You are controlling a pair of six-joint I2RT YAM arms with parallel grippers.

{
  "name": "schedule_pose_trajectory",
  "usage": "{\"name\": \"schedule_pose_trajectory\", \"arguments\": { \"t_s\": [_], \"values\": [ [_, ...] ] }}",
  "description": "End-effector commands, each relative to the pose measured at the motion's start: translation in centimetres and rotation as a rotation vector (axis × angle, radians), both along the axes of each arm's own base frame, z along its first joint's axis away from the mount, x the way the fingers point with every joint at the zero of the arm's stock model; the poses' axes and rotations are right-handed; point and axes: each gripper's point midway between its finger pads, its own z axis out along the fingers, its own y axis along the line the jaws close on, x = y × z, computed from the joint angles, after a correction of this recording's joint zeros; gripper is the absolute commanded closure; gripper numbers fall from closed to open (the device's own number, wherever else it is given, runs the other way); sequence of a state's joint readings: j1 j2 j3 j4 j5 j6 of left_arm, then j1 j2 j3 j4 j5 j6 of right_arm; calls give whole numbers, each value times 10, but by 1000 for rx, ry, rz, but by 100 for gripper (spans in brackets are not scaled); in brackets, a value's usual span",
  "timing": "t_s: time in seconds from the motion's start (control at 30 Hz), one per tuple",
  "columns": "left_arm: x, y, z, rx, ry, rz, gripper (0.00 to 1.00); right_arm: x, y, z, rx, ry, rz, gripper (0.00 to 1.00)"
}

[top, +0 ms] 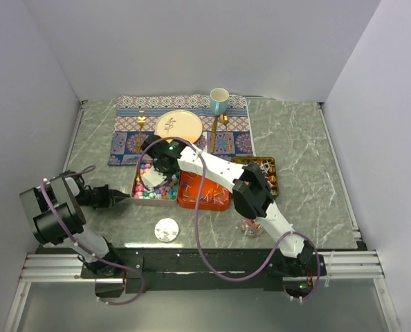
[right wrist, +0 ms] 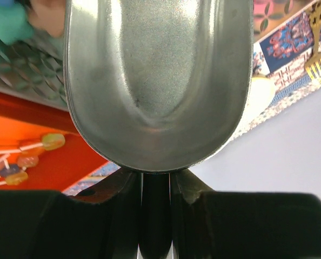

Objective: Pack the candies
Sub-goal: Scoop the fake candies from the storage box.

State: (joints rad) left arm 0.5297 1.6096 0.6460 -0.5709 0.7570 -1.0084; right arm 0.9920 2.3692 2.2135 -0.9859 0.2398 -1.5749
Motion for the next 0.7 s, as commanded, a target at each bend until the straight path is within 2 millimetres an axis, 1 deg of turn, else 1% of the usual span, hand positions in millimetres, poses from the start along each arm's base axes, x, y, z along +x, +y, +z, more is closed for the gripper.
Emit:
{"name": "schedule_pose_trajectory", "arguments": {
  "t_s": [0.0, 0.03, 0.07, 0.2, 0.3, 0.33, 0.43, 0.47, 0.5, 0.67],
  "values": [
    [-17, -19, -24, -46, 161, 9, 99, -37, -11, -59, -140, 168, 23, 100],
    [-19, -21, -24, -45, 163, 5, 99, -38, -8, -59, -131, 176, 17, 100],
    [-19, -21, -24, -45, 164, 6, 99, -41, -7, -65, -130, 191, 6, 100],
    [-20, -22, -23, -44, 155, 5, 99, -54, 7, -76, -88, 237, 6, 100],
    [-19, -21, -21, -40, 143, 6, 99, -60, 14, -83, -67, 268, -5, 100],
    [-18, -22, -21, -42, 136, 6, 99, -65, 15, -87, -63, 299, -1, 100],
    [-14, -20, -19, -40, 116, 10, 99, -75, 12, -95, -67, 379, 18, 100],
    [-12, -20, -18, -43, 111, 14, 99, -77, 11, -93, -73, 387, 39, 100],
    [-10, -19, -18, -42, 108, 16, 99, -78, 7, -97, -84, 400, 41, 100],
    [-6, -17, -14, -32, 86, 12, 99, -72, 1, -101, -39, 463, 20, 100]
  ]
}}
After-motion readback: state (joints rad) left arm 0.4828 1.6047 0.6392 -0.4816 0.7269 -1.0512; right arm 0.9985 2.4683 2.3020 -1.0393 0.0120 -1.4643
